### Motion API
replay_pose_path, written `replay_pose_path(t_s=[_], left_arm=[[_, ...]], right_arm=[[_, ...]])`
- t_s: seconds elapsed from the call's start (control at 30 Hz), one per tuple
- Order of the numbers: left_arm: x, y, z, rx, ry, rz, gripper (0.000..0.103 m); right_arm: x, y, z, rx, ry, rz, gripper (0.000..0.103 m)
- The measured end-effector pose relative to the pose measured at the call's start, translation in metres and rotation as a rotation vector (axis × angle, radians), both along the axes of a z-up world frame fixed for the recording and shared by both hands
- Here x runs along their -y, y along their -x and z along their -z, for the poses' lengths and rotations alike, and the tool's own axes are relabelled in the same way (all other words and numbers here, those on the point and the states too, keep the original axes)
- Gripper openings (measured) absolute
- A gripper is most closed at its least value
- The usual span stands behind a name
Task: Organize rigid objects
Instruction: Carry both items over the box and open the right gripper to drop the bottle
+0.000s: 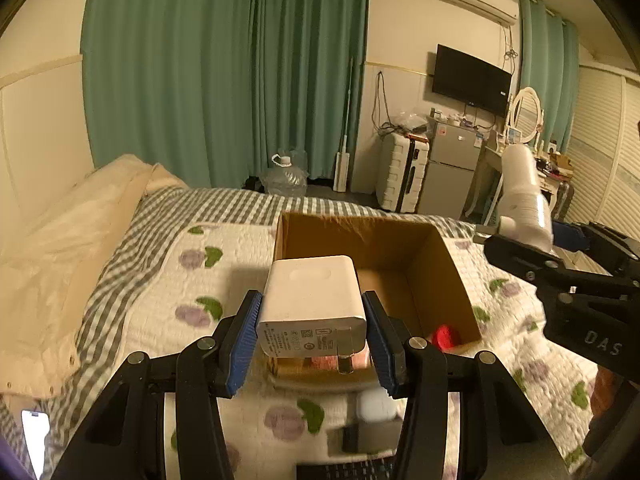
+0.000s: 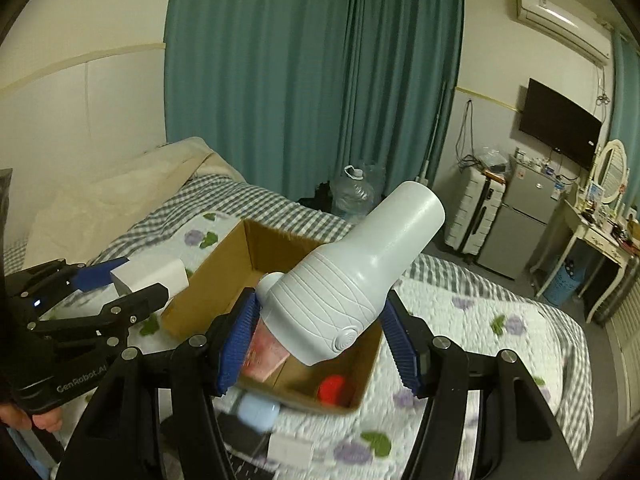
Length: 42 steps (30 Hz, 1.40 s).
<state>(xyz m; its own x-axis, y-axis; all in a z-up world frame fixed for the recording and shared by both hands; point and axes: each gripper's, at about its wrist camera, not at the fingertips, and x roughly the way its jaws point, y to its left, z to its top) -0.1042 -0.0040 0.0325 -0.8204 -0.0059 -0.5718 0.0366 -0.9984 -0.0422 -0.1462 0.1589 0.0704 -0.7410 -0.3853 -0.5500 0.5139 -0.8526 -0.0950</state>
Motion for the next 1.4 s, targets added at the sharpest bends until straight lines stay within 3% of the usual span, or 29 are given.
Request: replay_pose_path(t_s=[0.37, 0.67, 0.73, 0.83, 1.1, 1.27, 1.4], left_arm=[[-0.009, 0.055, 0.025, 0.021, 0.04, 0.016, 0.051], [-0.019, 0.072, 0.047, 0.067, 0.052, 0.031, 0.051], [-0.022, 0.073, 0.05, 0.075, 0.054, 0.031, 0.051], [-0.026, 0.071, 0.048, 0.078, 0.056, 0.032, 0.051], [-0.03, 0.092, 0.052, 0.084, 0.06, 0.044, 0.051], [-0.034, 0.117, 0.072, 0.118, 0.043, 0.035, 0.053], [-0.032, 0.125, 0.078, 0.178, -0.021, 0.046, 0.056]], right_arm=[[0.025, 0.084, 0.06, 0.116, -0.057, -0.031, 0.062], [0.023, 0.108, 0.111, 0.212, -0.053, -0.028, 0.064], [0.02, 0.108, 0.11, 0.209, -0.029, -0.027, 0.067], [0.017, 0.099, 0.098, 0.176, -0.03, -0.005, 0.08], [-0.012, 0.084, 0.063, 0.092, 0.003, 0.067, 0.08], [-0.023, 0.092, 0.065, 0.097, 0.02, 0.09, 0.08], [-0.027, 0.097, 0.068, 0.107, 0.031, 0.103, 0.081]])
